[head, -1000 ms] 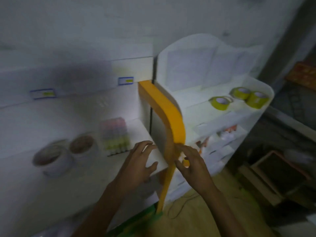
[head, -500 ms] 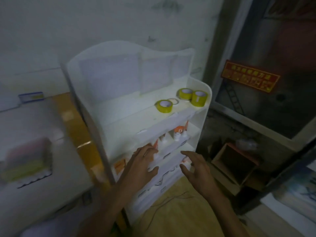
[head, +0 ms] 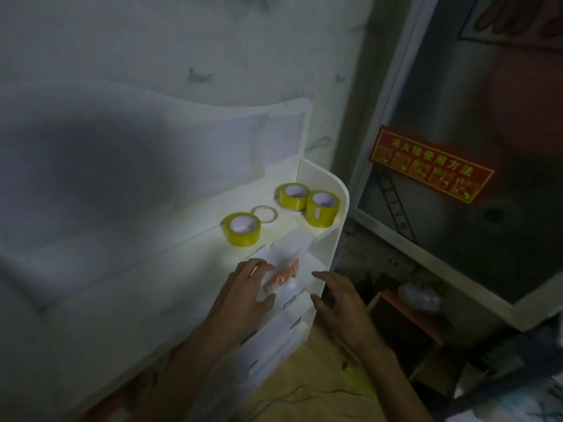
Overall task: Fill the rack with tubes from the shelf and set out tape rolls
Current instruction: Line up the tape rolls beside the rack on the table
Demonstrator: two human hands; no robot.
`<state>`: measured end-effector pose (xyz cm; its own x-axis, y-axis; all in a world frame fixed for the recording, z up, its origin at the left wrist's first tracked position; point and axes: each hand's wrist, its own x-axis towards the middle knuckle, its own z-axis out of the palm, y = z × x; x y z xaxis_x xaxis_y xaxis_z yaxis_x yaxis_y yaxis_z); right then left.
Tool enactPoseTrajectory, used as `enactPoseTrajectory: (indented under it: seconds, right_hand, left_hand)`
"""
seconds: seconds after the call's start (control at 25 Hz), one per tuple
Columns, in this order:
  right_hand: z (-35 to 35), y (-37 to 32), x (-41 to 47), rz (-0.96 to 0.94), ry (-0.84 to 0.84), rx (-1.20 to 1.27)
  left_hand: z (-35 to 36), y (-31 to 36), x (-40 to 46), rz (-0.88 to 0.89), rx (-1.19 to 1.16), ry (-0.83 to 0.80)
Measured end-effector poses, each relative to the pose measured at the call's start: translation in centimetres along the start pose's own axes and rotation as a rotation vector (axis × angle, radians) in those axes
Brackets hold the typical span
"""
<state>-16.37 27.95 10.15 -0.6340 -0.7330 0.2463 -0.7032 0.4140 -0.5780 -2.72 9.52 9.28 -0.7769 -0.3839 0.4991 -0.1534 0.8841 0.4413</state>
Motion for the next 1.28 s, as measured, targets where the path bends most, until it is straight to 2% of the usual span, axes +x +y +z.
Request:
enactPoseTrajectory:
  seconds: [0.2,0.4,0.6,0.72,0.84,1.04,1.28]
  right_hand:
    - [0.4,3.7,8.1,-0.004,-0.059,0.028]
    - [0.7,8.2,15.6,-0.083,-0.100,0.099]
    - [1.6,14.9,24.3,-0.184,-0.099,0.021]
    - [1.6,16.5,28.6,-0.228,-0.123,-0.029]
    - [2.9,18.5,31.3,-0.399,-0.131,-0.022]
    - [3.4,19.9,33.0,-0.448,-0.139,0.060]
    - [3.9,20.7,34.0,-0.507,-0.128,0.110]
  left_hand:
    - [3.8,-3.8,7.2,-0.028,0.074,-0.053]
    - [6.4,-5.2,11.8,-0.075,0.064,0.019]
    - [10.6,-6.6,16.0,-0.209,0.124,0.038]
    - [12.6,-6.1,18.4,-0.233,0.165,0.053]
    - [14.5,-6.2,21.2,-0.298,0.215,0.071]
    - [18.3,-7.9,25.3,-0.359,0.219,0.001]
    - [20.7,-10.0,27.6,-0.414,0.119,0.003]
